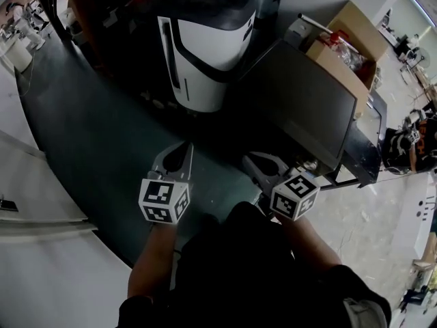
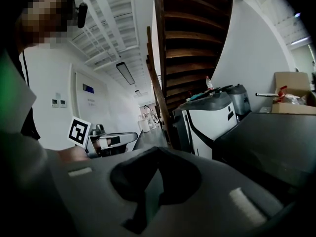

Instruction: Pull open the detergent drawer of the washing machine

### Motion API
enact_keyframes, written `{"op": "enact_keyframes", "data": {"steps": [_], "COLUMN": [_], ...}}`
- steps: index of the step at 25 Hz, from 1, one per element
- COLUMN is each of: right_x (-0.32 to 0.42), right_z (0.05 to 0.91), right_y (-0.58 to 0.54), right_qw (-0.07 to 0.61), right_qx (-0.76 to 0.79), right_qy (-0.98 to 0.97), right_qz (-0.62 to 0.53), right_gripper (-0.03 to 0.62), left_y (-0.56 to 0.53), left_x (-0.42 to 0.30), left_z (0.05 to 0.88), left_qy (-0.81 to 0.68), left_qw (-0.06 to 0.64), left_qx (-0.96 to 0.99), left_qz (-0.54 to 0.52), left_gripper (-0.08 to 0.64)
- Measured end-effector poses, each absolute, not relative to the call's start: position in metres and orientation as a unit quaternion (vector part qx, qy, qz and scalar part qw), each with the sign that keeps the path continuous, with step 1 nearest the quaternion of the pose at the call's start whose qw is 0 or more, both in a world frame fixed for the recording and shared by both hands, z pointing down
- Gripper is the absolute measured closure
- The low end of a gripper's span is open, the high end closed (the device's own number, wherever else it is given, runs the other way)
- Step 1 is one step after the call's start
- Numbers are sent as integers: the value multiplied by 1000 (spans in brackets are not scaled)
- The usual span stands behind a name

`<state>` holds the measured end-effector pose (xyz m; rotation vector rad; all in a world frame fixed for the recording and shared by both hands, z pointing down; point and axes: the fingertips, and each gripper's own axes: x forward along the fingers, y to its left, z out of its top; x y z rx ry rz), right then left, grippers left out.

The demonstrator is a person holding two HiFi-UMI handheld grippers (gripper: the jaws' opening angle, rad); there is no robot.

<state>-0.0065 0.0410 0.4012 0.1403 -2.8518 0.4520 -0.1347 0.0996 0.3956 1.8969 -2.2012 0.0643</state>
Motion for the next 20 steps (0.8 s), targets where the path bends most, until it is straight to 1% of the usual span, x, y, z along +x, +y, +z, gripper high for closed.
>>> {"op": "enact_keyframes", "data": {"steps": [11, 20], "right_x": [-16, -42], "right_z": [413, 441], "right_y": [1, -77], "right_qw": [140, 130], "right_qx": [70, 74], "right_qy": [-971, -966], "right_qz": [179, 212], "right_gripper": [589, 589], "left_y": [51, -23], "left_x": [-144, -159], "left_z": [403, 428], "left_qy": [-731, -717], "left_qw": [130, 148], "left_qx": [669, 676], "left_qz": [38, 82], "left_gripper": [549, 549]}}
